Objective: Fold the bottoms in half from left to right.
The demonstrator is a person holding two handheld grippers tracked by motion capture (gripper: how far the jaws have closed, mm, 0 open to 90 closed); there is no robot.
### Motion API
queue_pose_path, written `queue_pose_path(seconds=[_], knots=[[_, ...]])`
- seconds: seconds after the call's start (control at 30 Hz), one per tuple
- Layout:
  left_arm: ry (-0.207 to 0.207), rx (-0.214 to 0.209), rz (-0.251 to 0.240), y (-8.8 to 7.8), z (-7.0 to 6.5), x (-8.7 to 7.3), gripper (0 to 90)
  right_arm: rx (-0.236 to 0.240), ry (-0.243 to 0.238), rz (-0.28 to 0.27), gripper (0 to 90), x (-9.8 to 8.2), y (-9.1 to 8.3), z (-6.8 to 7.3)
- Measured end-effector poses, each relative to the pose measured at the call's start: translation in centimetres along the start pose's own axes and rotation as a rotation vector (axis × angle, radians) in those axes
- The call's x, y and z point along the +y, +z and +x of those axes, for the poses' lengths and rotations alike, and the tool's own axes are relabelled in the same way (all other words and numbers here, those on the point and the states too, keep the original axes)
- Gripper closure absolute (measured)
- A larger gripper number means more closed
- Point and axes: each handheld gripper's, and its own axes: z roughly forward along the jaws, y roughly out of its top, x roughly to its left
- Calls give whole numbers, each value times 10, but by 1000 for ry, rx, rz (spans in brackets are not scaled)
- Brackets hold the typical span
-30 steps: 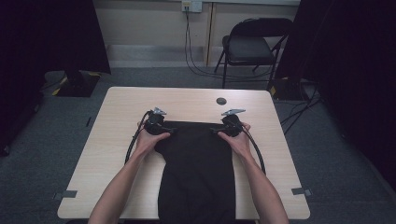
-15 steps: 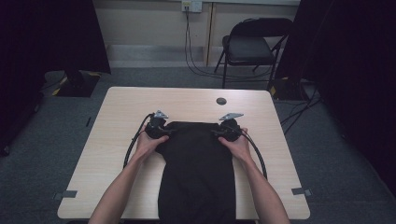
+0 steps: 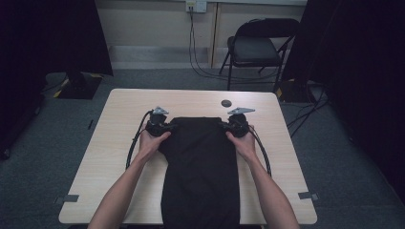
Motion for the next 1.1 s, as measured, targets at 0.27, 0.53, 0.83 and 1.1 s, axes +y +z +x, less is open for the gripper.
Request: queue_pose_path(seconds=[0.27, 0.53, 0.83, 1.1], knots=[[12, 7, -80, -22, -1, 25, 802, -28, -34, -86, 870, 38, -22, 1], [29, 26, -137, -39, -1, 51, 802, -44, -40, -134, 870, 63, -31, 0], [36, 55, -200, -60, 0, 65, 802, -61, -49, -204, 871, 93, -43, 8], [80, 30, -215, -79, -13, 57, 801, -46, -74, -217, 871, 88, -56, 18]])
